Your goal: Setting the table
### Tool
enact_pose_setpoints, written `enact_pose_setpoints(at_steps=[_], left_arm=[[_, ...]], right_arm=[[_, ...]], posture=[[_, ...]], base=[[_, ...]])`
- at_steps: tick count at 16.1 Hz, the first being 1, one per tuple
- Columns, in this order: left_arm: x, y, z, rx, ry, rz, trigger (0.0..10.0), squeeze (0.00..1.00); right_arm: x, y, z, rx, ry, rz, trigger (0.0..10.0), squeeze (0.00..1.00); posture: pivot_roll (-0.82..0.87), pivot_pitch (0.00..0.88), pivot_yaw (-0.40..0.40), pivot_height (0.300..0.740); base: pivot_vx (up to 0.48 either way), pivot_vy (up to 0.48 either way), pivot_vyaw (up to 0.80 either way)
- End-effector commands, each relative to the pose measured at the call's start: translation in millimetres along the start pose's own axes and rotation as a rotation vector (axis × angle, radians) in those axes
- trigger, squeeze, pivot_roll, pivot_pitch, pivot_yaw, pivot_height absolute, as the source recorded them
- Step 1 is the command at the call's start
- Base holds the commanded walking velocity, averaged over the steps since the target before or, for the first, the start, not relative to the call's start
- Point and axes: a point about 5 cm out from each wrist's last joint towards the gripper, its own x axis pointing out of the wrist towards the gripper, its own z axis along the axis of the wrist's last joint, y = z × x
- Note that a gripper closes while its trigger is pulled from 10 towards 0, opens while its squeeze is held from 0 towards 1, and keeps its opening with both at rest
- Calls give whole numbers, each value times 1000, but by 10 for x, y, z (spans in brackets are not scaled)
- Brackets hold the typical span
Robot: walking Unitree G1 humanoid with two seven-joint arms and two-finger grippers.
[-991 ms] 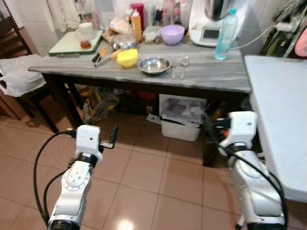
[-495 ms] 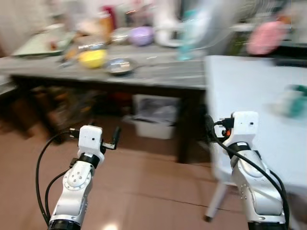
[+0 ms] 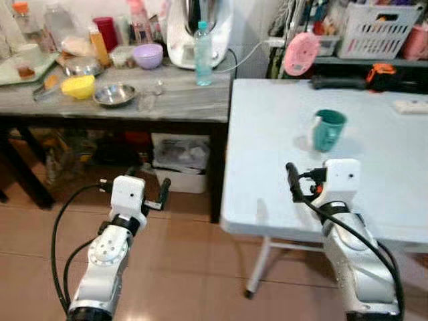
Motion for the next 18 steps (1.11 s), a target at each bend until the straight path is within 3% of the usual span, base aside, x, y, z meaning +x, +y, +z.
enact_pose_setpoints(at_steps=[1,13,18], left_arm=[[9,66,29,17,-7,18,10000,0],[9,66,29,17,-7,18,10000,0],[28,-60,46,-28,-14,-27,10000,0]], right_arm=[[14,36,51,0,-19,12,10000,0],[14,36,51,0,-19,12,10000,0],[19,23,45,-9,-18,-9,10000,0]], posture=[[-78,0,55,740],[-78,0,55,740],[-83,0,62,740]], base=[[0,-386,0],[0,-386,0],[0,0,0]])
